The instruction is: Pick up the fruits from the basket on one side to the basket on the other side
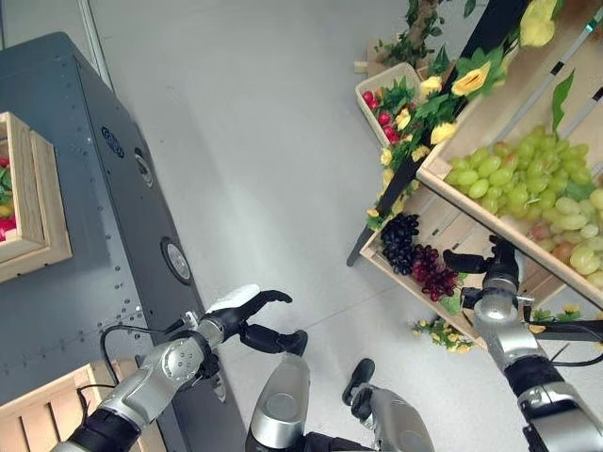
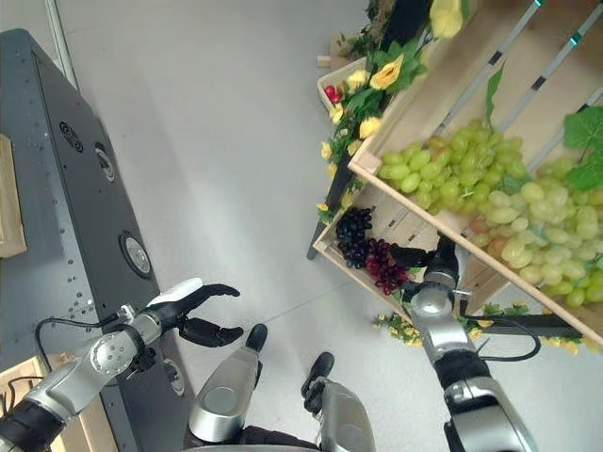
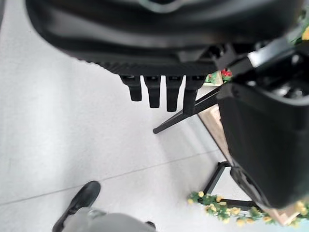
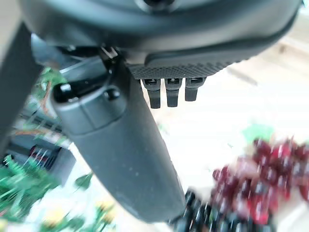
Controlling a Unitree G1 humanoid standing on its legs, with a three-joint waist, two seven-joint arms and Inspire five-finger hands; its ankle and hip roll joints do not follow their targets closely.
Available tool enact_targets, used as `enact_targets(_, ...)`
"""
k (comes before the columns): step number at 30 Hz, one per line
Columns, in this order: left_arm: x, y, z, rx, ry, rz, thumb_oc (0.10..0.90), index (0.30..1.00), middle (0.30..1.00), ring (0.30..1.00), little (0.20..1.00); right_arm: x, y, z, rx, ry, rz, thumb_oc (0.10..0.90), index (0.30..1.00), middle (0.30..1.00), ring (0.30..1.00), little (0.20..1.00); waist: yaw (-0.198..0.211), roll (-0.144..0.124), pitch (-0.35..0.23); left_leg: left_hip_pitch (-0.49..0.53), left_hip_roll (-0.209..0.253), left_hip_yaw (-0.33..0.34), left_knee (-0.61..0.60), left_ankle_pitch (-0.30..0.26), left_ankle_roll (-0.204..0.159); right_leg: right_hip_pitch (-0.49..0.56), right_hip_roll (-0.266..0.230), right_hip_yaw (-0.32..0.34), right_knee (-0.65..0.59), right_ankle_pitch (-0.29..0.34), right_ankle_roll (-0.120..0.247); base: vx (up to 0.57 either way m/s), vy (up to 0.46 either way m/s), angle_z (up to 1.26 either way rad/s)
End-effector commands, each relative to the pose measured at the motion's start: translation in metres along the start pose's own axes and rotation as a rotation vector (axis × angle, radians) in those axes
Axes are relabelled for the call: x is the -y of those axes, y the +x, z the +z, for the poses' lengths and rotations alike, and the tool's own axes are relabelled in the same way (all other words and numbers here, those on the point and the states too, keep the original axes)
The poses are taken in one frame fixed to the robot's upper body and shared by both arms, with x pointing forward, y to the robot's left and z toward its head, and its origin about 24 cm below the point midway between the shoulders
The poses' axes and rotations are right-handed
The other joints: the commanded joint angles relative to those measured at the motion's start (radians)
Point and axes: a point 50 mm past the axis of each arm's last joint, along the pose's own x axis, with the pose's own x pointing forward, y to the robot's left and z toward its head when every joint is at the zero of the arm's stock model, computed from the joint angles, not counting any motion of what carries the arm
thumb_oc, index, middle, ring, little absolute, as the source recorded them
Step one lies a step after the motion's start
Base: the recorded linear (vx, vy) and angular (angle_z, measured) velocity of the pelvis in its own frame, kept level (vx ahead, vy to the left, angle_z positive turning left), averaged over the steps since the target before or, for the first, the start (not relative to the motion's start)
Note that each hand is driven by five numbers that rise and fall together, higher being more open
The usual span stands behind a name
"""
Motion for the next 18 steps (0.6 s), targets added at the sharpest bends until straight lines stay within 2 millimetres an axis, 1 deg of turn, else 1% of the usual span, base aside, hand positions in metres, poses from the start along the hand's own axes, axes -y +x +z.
enact_targets(1,0.014,-0.003,0.023,0.146,-0.013,-0.03,0.8,0.9,0.9,0.9,0.9,0.013,0.001,0.038,0.187,0.141,0.187,0.8,0.9,0.9,0.9,0.9,-0.027,-0.012,-0.233,-0.036,-0.036,0.001,-0.014,0.012,-0.034,-0.011,-0.012,0.002,0.038,0.021,0.087,0.0,0.082,-0.07)
enact_targets(2,0.016,-0.004,0.021,0.142,-0.039,-0.04,0.8,0.9,0.9,0.9,0.9,0.005,-0.009,0.031,0.168,0.205,0.315,0.8,0.9,0.9,0.9,0.9,-0.04,-0.016,-0.246,-0.019,-0.033,0.004,-0.04,0.023,-0.032,-0.005,-0.016,0.01,0.02,0.035,0.094,-0.03,0.078,-0.09)
enact_targets(3,0.016,-0.005,0.021,0.141,-0.052,-0.043,0.8,0.9,0.9,0.9,0.9,0.002,-0.013,0.028,0.161,0.232,0.376,0.8,0.9,0.9,0.9,0.9,-0.047,-0.018,-0.252,-0.011,-0.031,0.007,-0.054,0.028,-0.031,-0.004,-0.018,0.015,0.011,0.041,0.098,-0.05,0.096,-0.13)
enact_targets(4,0.015,-0.005,0.02,0.139,-0.079,-0.046,0.8,0.9,0.9,0.9,0.9,-0.002,-0.02,0.023,0.145,0.277,0.475,0.8,0.9,0.9,0.9,0.9,-0.058,-0.02,-0.261,0.002,-0.029,0.01,-0.076,0.037,-0.03,0.001,-0.022,0.021,-0.003,0.051,0.103,-0.07,0.089,-0.11)
enact_targets(7,0.012,-0.004,0.017,0.136,-0.108,-0.036,0.8,0.9,0.9,0.9,0.9,-0.01,-0.031,0.017,0.116,0.349,0.651,0.8,0.9,0.9,0.9,0.9,-0.079,-0.024,-0.283,0.027,-0.024,0.021,-0.119,0.047,-0.026,0.006,-0.032,0.033,-0.029,0.066,0.113,-0.07,0.099,-0.09)
enact_targets(9,0.01,-0.003,0.018,0.141,-0.123,-0.029,0.8,0.9,0.9,0.9,0.9,-0.014,-0.036,0.013,0.094,0.385,0.73,0.8,0.9,0.9,0.9,0.9,-0.088,-0.026,-0.295,0.038,-0.025,0.03,-0.137,0.045,-0.022,0.007,-0.04,0.038,-0.042,0.072,0.119,-0.08,0.105,-0.11)
enact_targets(10,0.008,-0.001,0.018,0.149,-0.162,-0.029,0.8,0.9,0.9,0.9,0.9,-0.017,-0.039,0.011,0.087,0.401,0.774,0.8,0.9,0.9,0.9,0.9,-0.094,-0.027,-0.303,0.049,-0.025,0.039,-0.151,0.042,-0.018,0.008,-0.048,0.037,-0.05,0.079,0.126,-0.07,0.101,-0.13)
enact_targets(12,0.008,0.001,0.02,0.157,-0.202,-0.034,0.8,0.9,0.9,0.9,0.9,-0.021,-0.043,0.009,0.077,0.44,0.804,0.8,0.9,0.9,0.9,0.9,-0.098,-0.027,-0.309,0.057,-0.024,0.045,-0.162,0.039,-0.013,0.009,-0.054,0.038,-0.055,0.081,0.13,-0.08,0.098,-0.06)
enact_targets(13,0.008,0.002,0.021,0.174,-0.28,-0.043,0.8,0.9,0.9,0.9,0.9,-0.027,-0.049,0.003,0.069,0.48,0.842,0.8,0.9,0.9,0.9,0.9,-0.107,-0.027,-0.319,0.067,-0.025,0.057,-0.176,0.034,-0.007,0.009,-0.064,0.04,-0.061,0.087,0.137,-0.09,0.103,-0.03)
enact_targets(17,0.017,0.006,0.024,0.206,-0.461,-0.089,0.8,0.9,0.9,0.9,0.9,-0.042,-0.062,-0.008,0.024,0.584,0.879,0.8,0.9,0.9,0.9,0.9,-0.124,-0.019,-0.34,0.086,-0.023,0.071,-0.217,0.035,0.003,0.002,-0.076,0.055,-0.073,0.099,0.146,-0.09,0.069,-0.07)
enact_targets(18,0.022,0.008,0.024,0.208,-0.558,-0.112,0.8,0.9,0.9,0.9,0.9,-0.048,-0.069,-0.014,0.0,0.593,0.905,0.8,0.9,0.9,0.9,0.9,-0.134,-0.016,-0.348,0.092,-0.021,0.077,-0.233,0.037,0.005,0.001,-0.075,0.064,-0.08,0.101,0.144,-0.09,0.023,0.0)
